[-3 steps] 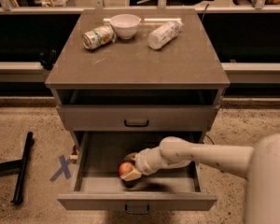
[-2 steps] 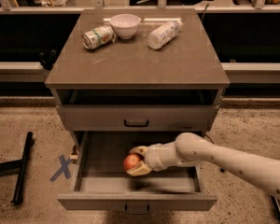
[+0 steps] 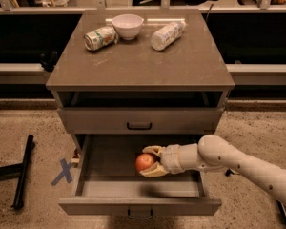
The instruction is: Pick apple from middle drawer and place on counter
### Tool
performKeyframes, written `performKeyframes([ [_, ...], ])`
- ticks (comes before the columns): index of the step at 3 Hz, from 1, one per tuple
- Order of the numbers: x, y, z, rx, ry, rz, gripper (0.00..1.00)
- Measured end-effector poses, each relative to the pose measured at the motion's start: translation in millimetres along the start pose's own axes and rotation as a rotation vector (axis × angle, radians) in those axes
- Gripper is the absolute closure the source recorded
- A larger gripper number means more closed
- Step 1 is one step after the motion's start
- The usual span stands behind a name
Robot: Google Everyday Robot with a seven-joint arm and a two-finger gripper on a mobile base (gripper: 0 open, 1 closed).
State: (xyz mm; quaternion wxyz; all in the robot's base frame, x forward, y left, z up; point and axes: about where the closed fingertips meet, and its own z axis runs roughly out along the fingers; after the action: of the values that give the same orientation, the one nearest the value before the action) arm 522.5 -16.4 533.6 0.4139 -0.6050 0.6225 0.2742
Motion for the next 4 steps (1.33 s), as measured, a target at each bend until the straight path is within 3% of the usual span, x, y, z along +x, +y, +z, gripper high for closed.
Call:
performKeyframes([
  [1, -21, -3, -34, 0.042, 0.000, -0.035, 1.00],
  [2, -75, -12, -96, 0.122, 0.021, -0.146, 1.00],
  [3, -106, -19, -130, 0.168, 0.032, -0.210, 1.00],
  [4, -108, -19, -133, 0.172, 0.035, -0.214, 1.00],
])
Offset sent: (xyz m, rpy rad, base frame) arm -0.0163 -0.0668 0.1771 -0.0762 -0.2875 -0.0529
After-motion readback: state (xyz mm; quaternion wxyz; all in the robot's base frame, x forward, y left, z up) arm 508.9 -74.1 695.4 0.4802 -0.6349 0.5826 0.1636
